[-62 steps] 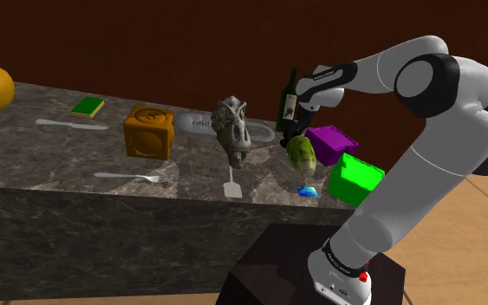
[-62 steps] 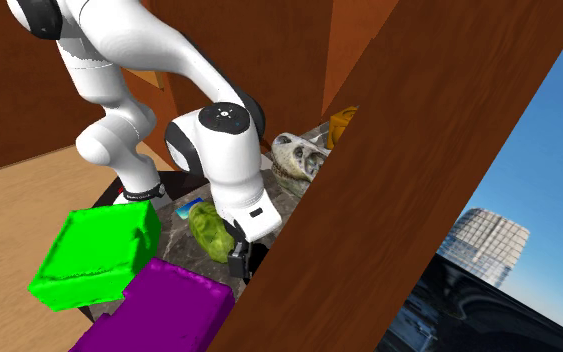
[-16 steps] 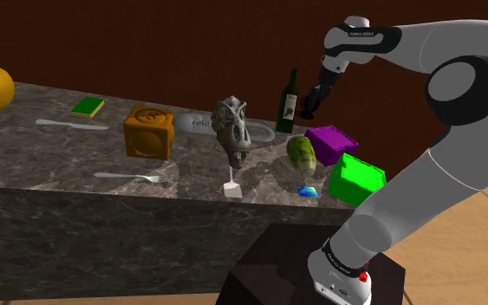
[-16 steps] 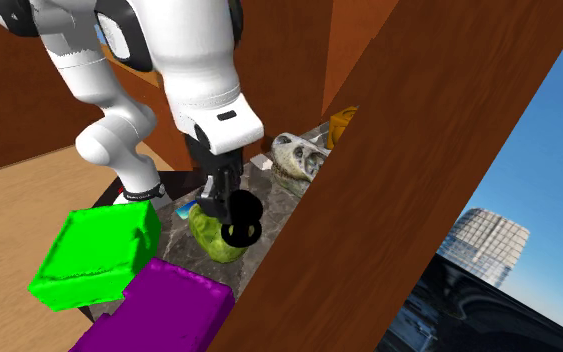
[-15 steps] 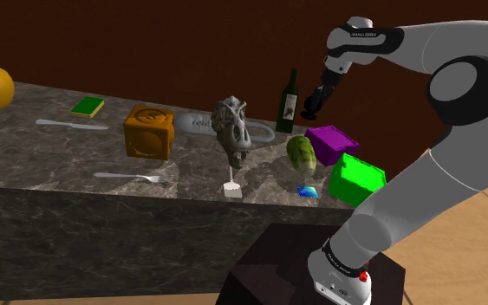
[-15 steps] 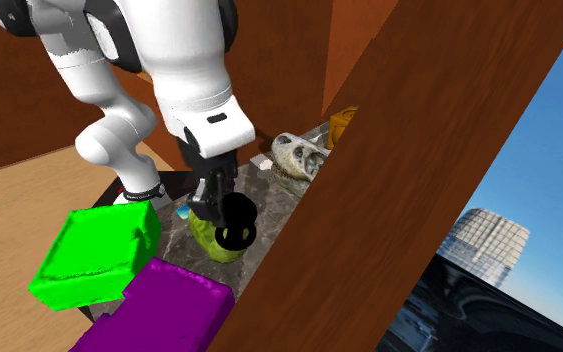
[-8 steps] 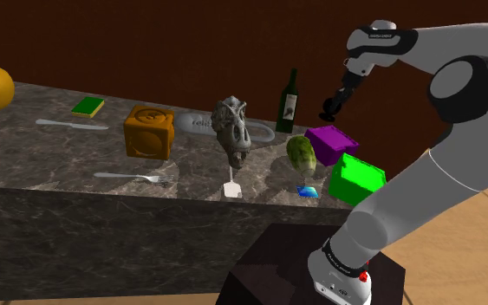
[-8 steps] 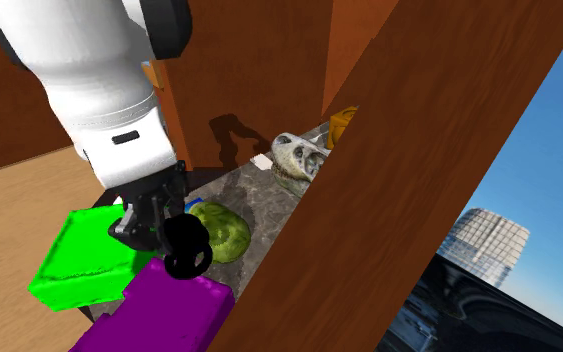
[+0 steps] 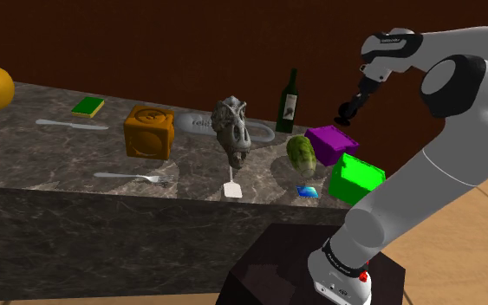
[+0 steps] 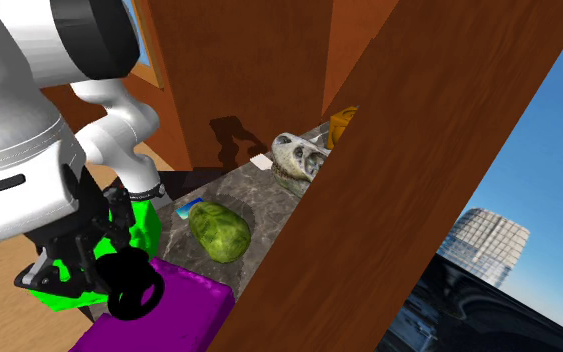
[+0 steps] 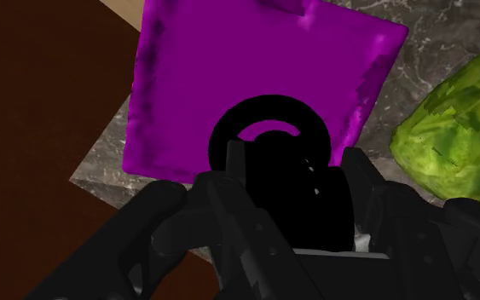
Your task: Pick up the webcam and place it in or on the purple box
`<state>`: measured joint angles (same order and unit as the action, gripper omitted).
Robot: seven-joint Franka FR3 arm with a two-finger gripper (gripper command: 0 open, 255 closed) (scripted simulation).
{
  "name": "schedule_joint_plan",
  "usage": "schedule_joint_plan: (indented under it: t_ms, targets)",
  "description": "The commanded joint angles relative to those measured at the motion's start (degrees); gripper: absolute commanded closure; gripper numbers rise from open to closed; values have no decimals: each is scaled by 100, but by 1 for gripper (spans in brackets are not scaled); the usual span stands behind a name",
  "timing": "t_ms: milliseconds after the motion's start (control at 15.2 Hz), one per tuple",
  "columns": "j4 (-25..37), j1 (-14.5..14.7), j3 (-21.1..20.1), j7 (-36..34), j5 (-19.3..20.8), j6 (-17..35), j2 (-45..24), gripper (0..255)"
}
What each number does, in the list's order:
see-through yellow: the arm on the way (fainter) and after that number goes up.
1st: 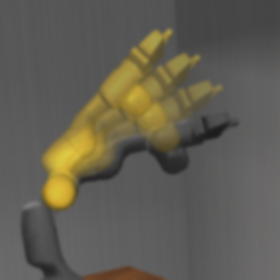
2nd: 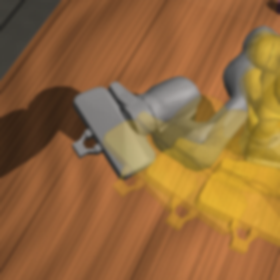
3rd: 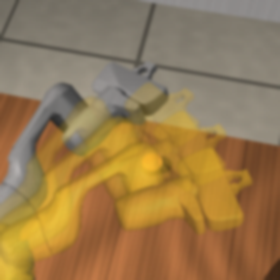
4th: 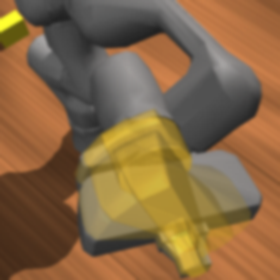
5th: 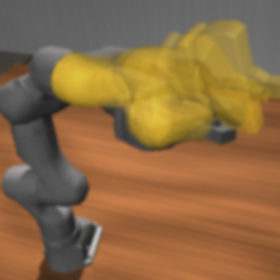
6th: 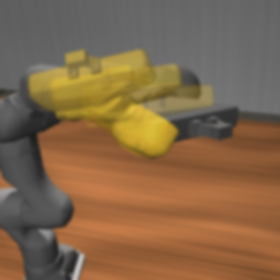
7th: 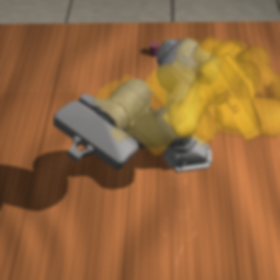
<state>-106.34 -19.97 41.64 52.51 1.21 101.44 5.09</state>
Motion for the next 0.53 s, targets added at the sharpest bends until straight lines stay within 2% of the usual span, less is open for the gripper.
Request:
schedule_joint_plan:
  t_ms: [0,462]
  targets:
    - [-141,-17,25,46,-6,153,-13,255]
    - [-620,-29,55,95,-51,686,-84,255]
